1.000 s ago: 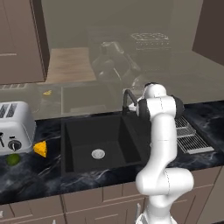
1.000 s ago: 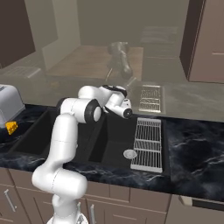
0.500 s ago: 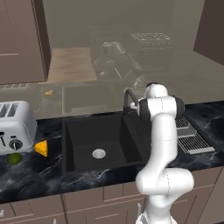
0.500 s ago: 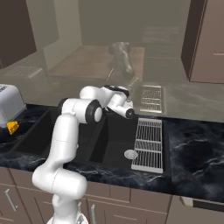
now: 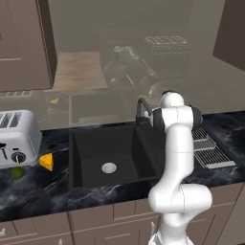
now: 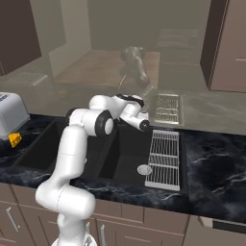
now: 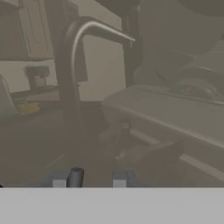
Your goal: Turn on the sink faucet. Then move the lime from the counter to the sink. Turn off the sink. Move the vegetable from the sink to the pot next to the stove. Finally move the pot to the front left burner.
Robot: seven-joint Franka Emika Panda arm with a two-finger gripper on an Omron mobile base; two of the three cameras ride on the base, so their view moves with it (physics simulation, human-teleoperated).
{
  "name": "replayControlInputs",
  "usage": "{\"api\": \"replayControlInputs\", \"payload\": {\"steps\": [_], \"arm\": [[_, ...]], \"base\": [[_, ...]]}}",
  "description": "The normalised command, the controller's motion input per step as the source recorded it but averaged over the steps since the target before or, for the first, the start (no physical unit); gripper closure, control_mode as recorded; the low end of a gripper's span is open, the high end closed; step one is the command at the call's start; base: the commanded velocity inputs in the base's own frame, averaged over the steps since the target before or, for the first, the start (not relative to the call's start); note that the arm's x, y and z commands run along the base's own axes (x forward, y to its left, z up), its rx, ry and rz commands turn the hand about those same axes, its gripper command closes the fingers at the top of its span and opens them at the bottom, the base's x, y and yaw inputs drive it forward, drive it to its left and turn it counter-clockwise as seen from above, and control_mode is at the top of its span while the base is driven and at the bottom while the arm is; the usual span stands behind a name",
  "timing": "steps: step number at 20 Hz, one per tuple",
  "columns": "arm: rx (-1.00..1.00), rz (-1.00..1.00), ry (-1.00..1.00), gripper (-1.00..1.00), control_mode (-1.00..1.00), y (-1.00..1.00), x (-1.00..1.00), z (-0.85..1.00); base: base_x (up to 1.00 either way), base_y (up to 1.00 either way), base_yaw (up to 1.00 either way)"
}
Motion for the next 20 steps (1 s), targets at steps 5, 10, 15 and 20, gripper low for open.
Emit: {"api": "replayControlInputs", "payload": {"steps": [5, 10, 15, 20], "arm": [[0.10, 0.00, 0.07, 1.00, -1.00, -1.00, -0.07, -0.69], [0.09, 0.00, 0.07, 1.00, -1.00, -1.00, -0.08, -0.70], [0.09, 0.00, 0.06, 1.00, -1.00, -1.00, -0.10, -0.72], [0.09, 0.00, 0.06, 1.00, -1.00, -1.00, -0.10, -0.73]], "base": [[0.00, 0.00, 0.00], [0.00, 0.00, 0.00], [0.00, 0.00, 0.00], [0.00, 0.00, 0.00]]}}
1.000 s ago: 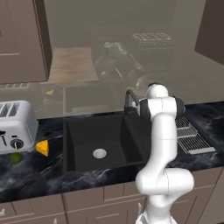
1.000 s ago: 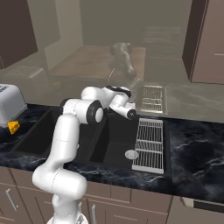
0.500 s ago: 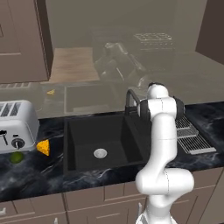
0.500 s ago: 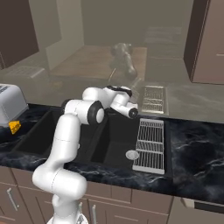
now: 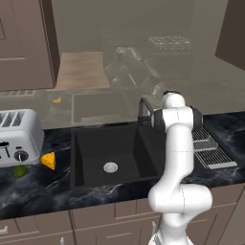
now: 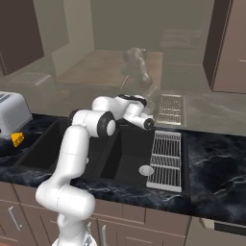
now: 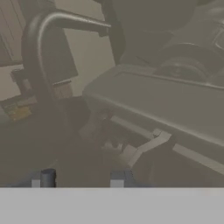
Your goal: Turn on the sink faucet. Then move the lime from the counter to the sink. Turn off the sink. Move the vegetable from the sink to the pot next to the stove. Finally move the pot to the front left burner.
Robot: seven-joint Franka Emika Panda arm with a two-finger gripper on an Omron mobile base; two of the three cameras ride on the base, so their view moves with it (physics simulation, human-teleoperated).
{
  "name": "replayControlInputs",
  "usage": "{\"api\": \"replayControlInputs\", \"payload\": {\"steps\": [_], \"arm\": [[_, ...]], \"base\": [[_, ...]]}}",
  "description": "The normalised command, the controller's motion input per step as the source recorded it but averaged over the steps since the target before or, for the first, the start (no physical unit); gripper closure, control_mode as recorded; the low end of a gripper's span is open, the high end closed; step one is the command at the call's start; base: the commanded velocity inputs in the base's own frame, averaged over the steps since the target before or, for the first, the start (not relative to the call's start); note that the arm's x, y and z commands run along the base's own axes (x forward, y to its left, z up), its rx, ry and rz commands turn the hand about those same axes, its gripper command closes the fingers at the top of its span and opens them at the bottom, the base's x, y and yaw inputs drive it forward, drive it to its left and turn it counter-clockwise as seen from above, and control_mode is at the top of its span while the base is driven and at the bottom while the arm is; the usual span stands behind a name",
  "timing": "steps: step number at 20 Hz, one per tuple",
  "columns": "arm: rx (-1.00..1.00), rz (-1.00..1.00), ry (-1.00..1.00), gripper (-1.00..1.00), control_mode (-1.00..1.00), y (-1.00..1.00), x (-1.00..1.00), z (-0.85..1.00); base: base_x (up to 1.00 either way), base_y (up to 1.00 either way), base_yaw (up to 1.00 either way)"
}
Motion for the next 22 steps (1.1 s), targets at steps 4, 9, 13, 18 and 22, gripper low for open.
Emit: {"api": "replayControlInputs", "payload": {"steps": [4, 9, 13, 18, 22], "arm": [[0.10, 0.00, 0.07, 1.00, -1.00, -1.00, -0.10, -0.74], [0.10, 0.00, 0.06, 1.00, -1.00, -1.00, -0.13, -0.76], [0.11, 0.00, 0.04, 1.00, -1.00, -1.00, -0.20, -0.74], [0.11, 0.00, 0.05, 1.00, -1.00, -1.00, -0.17, -0.74], [0.11, 0.00, 0.06, 1.00, -1.00, -0.99, -0.09, -0.69]], "base": [[0.00, 0.00, 0.00], [0.00, 0.00, 0.00], [0.00, 0.00, 0.00], [0.00, 0.00, 0.00], [0.00, 0.00, 0.00]]}}
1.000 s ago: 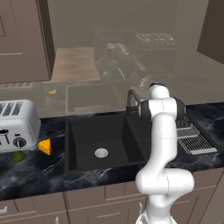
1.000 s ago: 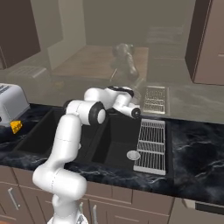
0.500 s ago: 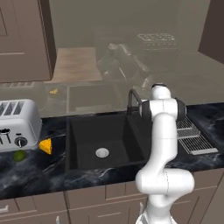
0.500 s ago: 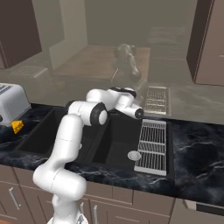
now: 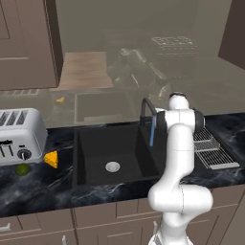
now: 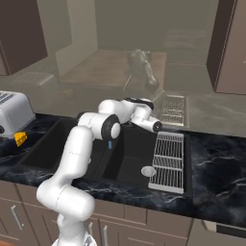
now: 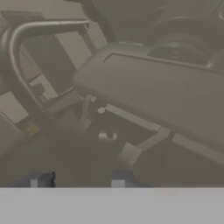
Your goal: Turn on the sink faucet. Then move the lime from the counter to the sink. Turn off the sink. Move the vegetable from the sink to the pot next to the stove. Finally move the pot to the front left burner.
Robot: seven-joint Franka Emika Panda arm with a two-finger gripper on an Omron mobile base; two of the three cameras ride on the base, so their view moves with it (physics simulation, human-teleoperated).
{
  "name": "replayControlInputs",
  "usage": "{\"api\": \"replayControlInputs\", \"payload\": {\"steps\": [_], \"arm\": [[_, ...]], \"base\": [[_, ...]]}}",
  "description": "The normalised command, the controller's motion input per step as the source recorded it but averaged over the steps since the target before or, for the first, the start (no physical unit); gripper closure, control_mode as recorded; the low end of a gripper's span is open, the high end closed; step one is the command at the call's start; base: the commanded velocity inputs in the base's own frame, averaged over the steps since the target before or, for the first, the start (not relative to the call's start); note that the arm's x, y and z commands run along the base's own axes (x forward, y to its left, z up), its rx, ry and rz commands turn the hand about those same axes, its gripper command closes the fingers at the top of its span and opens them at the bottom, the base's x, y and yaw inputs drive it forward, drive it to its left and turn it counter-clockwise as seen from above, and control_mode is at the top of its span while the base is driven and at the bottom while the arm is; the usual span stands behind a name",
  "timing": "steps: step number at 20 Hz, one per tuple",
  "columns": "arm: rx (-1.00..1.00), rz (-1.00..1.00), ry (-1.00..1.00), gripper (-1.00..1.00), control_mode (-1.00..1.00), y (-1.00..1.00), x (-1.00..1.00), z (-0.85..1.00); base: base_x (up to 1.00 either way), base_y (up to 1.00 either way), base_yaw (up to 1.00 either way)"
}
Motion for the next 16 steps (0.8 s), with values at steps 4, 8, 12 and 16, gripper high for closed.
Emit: {"api": "replayControlInputs", "payload": {"steps": [4, 8, 12, 16], "arm": [[0.17, 0.00, 0.07, 1.00, -1.00, -0.87, -0.03, -0.52], [0.16, 0.00, 0.08, -1.00, -1.00, -0.75, 0.00, -0.41], [0.05, 0.00, 0.00, -1.00, -1.00, -0.16, -0.04, 0.07], [0.01, 0.00, -0.01, -1.00, -1.00, -0.20, -0.37, 0.32]], "base": [[0.00, 0.00, 0.00], [0.00, 0.00, 0.00], [0.00, 0.00, 0.00], [0.00, 0.00, 0.00]]}}
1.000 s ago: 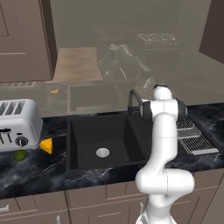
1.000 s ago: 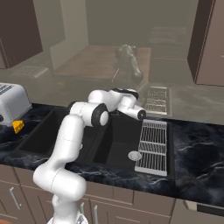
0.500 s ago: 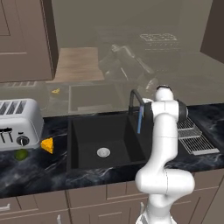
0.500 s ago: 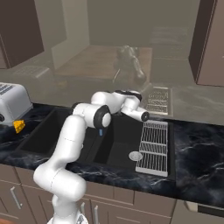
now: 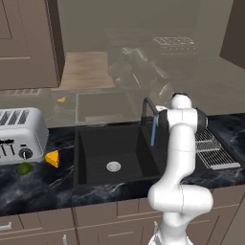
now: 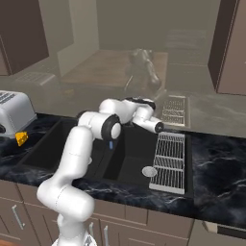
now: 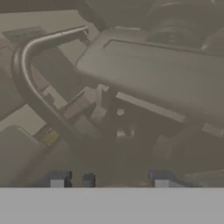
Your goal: Turn on the sink faucet. Then move the lime from the counter to the sink. Turn off the sink. Move the vegetable from the sink to the pot next to the stove. Finally move the pot to the front left burner.
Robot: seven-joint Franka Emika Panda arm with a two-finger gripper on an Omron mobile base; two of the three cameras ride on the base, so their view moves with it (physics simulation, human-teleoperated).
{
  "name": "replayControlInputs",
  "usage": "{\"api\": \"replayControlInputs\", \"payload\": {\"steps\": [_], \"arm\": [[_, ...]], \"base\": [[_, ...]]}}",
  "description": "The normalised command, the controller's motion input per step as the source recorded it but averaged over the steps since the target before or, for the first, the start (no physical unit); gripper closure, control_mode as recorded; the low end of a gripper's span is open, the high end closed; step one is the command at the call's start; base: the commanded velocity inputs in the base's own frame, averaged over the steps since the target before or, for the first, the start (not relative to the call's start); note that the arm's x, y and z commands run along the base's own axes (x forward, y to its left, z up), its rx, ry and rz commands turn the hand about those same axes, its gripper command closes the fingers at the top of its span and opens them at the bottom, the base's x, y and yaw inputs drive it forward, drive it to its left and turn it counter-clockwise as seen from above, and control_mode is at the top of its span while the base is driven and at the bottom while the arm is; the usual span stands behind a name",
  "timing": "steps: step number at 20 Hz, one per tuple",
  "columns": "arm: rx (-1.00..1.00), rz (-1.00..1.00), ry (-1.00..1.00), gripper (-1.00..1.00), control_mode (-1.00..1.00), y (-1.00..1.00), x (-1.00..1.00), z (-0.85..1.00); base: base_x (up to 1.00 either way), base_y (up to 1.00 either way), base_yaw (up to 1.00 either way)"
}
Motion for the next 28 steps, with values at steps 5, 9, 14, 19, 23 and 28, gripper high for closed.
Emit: {"api": "replayControlInputs", "payload": {"steps": [5, 9, 14, 19, 23, 28], "arm": [[0.00, 0.00, -0.02, -1.00, -1.00, -0.22, -0.52, 0.46], [0.00, 0.00, -0.02, -1.00, -1.00, -0.23, -0.54, 0.54], [-0.03, 0.00, -0.08, -1.00, -1.00, -0.08, -0.57, 0.61], [-0.10, 0.00, -0.11, -1.00, -1.00, 0.00, -0.73, 0.61], [-0.15, 0.00, -0.14, -1.00, -1.00, 0.00, -0.85, 0.63], [-0.22, 0.00, -0.17, -1.00, -1.00, 0.08, -0.76, 0.66]], "base": [[0.00, 0.00, 0.00], [0.00, 0.00, 0.00], [0.00, 0.00, 0.00], [0.00, 0.00, 0.00], [0.00, 0.00, 0.00], [0.00, 0.00, 0.00]]}}
